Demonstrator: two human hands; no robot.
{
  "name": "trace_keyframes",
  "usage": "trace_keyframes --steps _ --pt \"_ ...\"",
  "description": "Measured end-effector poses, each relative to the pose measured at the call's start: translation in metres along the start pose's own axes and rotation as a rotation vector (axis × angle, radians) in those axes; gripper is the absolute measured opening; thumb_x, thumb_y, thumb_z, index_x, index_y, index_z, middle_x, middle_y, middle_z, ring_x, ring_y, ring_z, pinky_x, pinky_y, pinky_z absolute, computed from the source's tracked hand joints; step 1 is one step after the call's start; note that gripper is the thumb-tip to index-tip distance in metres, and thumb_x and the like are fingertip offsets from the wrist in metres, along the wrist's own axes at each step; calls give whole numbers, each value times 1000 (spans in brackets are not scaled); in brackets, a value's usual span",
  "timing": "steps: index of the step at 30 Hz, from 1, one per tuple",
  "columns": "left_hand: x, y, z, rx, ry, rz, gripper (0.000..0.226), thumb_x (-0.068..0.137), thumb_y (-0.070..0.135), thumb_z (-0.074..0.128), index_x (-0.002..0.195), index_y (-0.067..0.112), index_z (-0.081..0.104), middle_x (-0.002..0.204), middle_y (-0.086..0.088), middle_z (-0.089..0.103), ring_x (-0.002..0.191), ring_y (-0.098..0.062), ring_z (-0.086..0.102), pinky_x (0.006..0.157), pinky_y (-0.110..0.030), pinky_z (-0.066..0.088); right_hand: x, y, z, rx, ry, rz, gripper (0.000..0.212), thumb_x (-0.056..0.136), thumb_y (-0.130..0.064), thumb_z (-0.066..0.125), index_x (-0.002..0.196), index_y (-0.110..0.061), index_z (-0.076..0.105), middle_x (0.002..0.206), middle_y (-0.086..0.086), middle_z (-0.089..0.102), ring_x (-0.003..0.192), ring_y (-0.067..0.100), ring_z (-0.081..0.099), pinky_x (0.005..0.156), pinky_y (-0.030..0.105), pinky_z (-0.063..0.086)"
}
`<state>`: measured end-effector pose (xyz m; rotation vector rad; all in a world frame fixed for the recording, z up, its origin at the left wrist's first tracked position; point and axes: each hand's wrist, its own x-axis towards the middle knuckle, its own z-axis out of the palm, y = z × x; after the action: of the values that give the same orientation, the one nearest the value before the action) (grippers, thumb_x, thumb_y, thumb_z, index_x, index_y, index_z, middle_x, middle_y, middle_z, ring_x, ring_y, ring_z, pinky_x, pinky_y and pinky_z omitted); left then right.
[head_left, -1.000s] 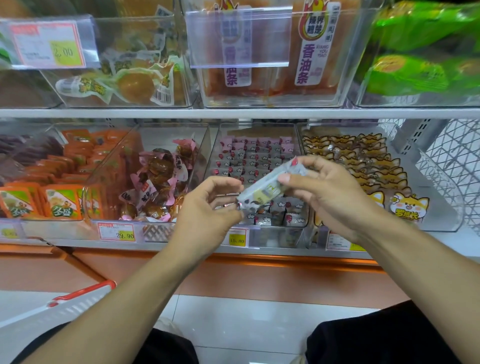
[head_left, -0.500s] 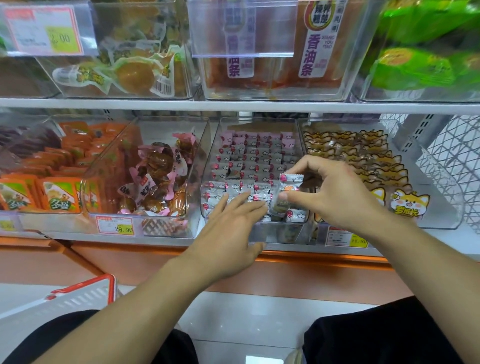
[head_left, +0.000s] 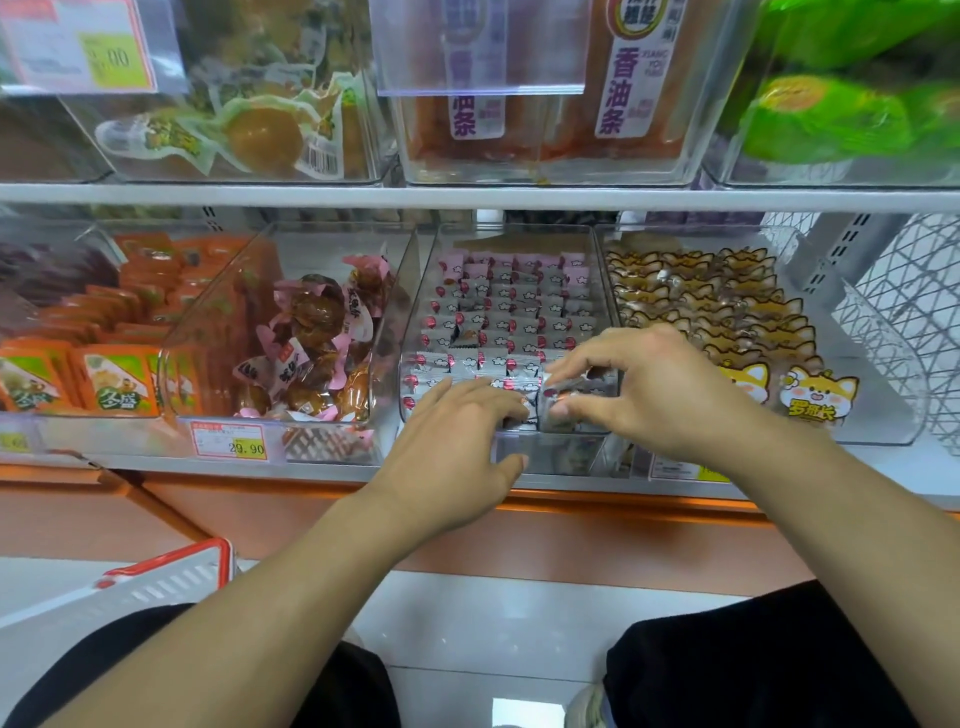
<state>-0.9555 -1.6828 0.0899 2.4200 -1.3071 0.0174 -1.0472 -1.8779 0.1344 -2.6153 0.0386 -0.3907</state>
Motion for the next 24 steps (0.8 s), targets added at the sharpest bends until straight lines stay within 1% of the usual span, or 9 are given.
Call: trace_keyframes --steps 2,4,7,9,13,17,19,21,24 --pt "0 1 0 -32 12 -15 50 87 43 71 134 30 59 132 12 60 130 -11 45 115 -28 20 3 0 5 -117 -106 9 26 83 -43 79 108 -35 77 113 -10 72 109 13 60 99 40 47" --pt "-1 2 0 -75 34 -24 54 87 42 73 137 31 55 132 11 59 127 -10 44 107 -22 20 5 0 9 -239 -178 -34 30 87 -48 72 115 -37 74 118 -15 70 112 13 53 102 40 41" --pt "-2 3 -1 -106 38 3 65 87 41 73 146 34 45 138 9 55 130 -8 38 104 -18 18 5 0 4 -403 -79 -44 33 86 -55 69 117 -43 71 111 -18 70 109 13 48 99 37 34" --pt "-3 5 0 -107 6 39 75 88 42 72 153 36 34 150 11 45 140 -7 28 110 -18 12 4 2 -3 -508 -14 22 32 85 -57 69 114 -45 71 107 -16 68 106 16 48 92 37 35" --pt "-4 8 4 -3 -94 143 83 91 45 67 158 34 20 165 15 21 153 -4 2 123 -30 -9 -1 -1 -6 -506 -162 183 25 87 -56 68 110 -46 73 106 -7 63 107 21 54 84 36 46" --pt "-3 7 8 118 -176 141 83 92 47 64 159 31 18 166 14 16 154 -8 -6 123 -39 -14 -4 -10 0 -535 -198 217 20 92 -35 68 108 -45 73 109 -10 70 104 19 63 79 34 55" --pt "-1 9 11 153 -203 134 82 92 48 62 159 30 19 167 13 13 154 -13 -9 124 -45 -13 -3 -10 3 -535 -179 252 21 93 -33 67 110 -44 72 109 -8 68 106 20 62 78 35 52" --pt "-1 13 13 182 -209 128 83 92 49 61 160 27 19 168 10 11 154 -15 -10 123 -48 -13 -2 -11 6 -535 -169 266 17 93 -41 67 109 -44 71 107 -4 61 105 22 60 74 34 47" --pt "-2 16 18 208 -193 119 84 92 50 61 160 24 20 168 8 11 154 -16 -12 123 -50 -13 -2 -12 6 -531 -156 274 7 93 -45 66 98 -43 71 97 -6 54 96 18 57 68 32 39"
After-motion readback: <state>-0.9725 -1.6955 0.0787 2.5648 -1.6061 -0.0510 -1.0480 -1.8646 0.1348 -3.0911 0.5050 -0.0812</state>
